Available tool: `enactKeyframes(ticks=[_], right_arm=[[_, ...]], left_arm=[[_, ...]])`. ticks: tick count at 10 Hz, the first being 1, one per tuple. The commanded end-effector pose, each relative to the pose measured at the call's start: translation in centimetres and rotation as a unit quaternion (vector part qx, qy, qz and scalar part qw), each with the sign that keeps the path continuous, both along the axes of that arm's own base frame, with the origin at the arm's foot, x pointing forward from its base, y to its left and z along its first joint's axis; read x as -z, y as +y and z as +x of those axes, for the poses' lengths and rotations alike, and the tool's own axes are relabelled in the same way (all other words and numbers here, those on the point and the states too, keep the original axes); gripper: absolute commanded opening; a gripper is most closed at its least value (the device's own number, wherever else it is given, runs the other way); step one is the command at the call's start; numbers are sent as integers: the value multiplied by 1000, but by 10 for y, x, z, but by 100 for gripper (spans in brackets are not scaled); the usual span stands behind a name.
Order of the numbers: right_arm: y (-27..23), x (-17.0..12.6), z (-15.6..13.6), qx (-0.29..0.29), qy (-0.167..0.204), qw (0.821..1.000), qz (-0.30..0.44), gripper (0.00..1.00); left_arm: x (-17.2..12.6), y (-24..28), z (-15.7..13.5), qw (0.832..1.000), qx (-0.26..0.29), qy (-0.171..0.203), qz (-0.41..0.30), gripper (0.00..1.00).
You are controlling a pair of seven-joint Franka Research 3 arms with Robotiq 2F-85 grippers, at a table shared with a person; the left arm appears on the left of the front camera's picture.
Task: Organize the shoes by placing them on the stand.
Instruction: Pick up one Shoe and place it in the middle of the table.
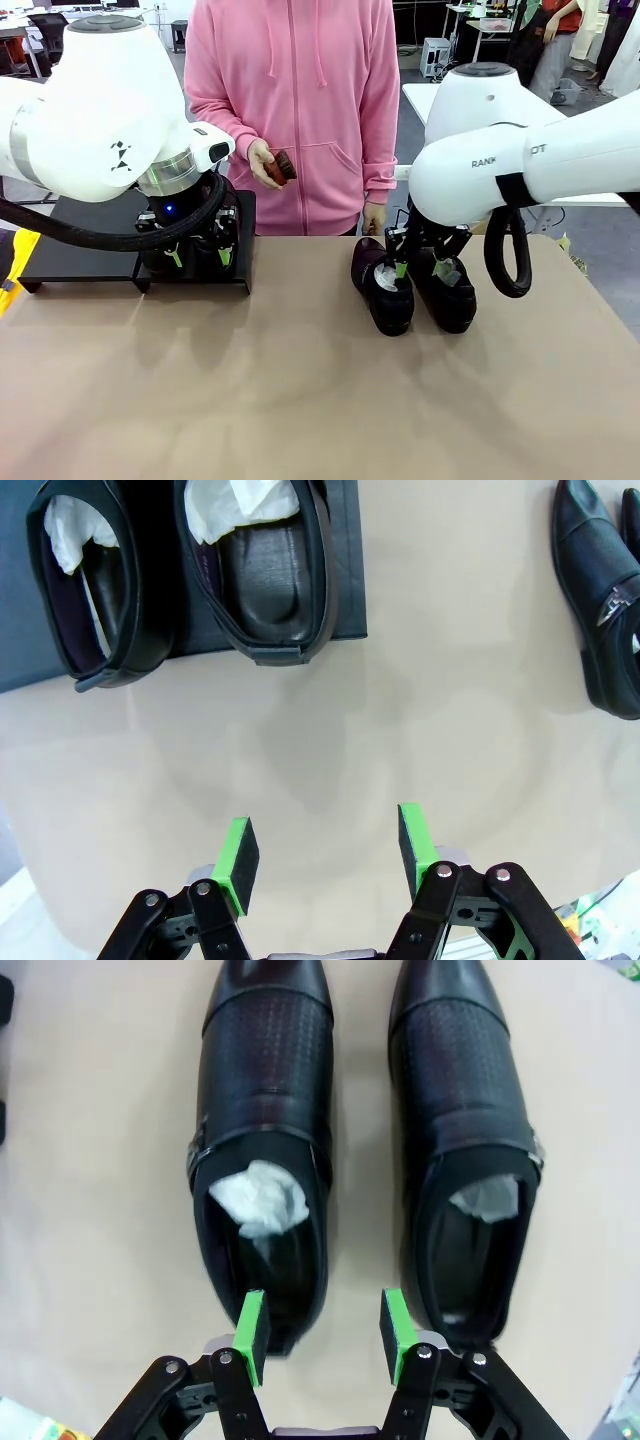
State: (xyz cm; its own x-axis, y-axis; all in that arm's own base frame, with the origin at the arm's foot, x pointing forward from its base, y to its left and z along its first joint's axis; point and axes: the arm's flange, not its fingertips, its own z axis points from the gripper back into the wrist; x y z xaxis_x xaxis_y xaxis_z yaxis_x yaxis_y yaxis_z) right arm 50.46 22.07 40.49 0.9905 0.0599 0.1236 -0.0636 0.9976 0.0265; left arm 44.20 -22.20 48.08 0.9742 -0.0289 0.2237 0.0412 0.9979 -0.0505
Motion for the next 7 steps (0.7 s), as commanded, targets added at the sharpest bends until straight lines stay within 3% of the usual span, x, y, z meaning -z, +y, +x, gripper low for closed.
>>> enactKeyframes(ticks=[1, 5, 6, 7], right_arm=[[5, 9, 15, 0, -6, 1000, -1, 60], [7, 32, 28, -11, 16, 1000, -16, 60], [8, 34, 29, -14, 16, 1000, -23, 56], [8, 36, 30, -17, 17, 999, -24, 42]], left_arm=[[-1, 1, 1, 1000, 0, -1, 0, 74], [-1, 1, 1, 1000, 0, -1, 0, 74], [-1, 1, 1, 1000, 0, -1, 0, 74], [-1, 1, 1, 1000, 0, -1, 0, 74]])
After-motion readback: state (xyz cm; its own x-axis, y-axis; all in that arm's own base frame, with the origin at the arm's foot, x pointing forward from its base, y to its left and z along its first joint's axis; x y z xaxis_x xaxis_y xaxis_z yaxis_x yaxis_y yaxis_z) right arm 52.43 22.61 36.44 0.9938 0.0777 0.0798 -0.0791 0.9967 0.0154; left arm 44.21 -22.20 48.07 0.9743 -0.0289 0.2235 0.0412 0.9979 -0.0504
